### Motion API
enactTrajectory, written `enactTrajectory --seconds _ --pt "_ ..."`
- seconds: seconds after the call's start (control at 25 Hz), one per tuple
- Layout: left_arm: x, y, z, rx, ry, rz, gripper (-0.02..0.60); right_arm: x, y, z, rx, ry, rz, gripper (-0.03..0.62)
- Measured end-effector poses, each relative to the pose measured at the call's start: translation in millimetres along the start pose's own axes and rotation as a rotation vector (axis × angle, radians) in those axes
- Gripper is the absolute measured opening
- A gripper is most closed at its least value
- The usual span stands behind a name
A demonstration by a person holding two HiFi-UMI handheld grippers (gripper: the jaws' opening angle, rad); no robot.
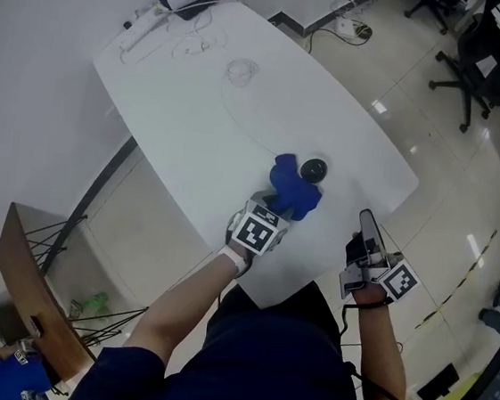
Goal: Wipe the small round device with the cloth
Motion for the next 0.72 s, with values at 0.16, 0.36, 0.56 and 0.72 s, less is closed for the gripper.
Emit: enactTrajectory --seconds 0.16,0.36,0.56,0.72 --pt "-3 -14 -30 0.102 0.182 -0.059 0.118 -2 9 -2 0.007 0.012 -0.017 0.094" --pt "-22 -33 -54 0.168 0.299 -0.115 0.118 -1 21 -12 0.031 -0.010 -0.039 0.091" --pt "-25 -35 -57 0.199 0.192 -0.083 0.114 2 28 -12 0.032 -0.015 -0.036 0.089" --pt "-16 -13 -37 0.187 0.125 -0.043 0.112 1 24 -12 0.026 -0.003 -0.033 0.089"
Point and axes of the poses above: the fingertips, and each gripper's own axes: y backward along the fingers, z to its left, x out of its underside, the point moved 8 cm from there along y, backward along the fingers, and after that the axes turned 11 degrees about x, right-handed, at the moved point
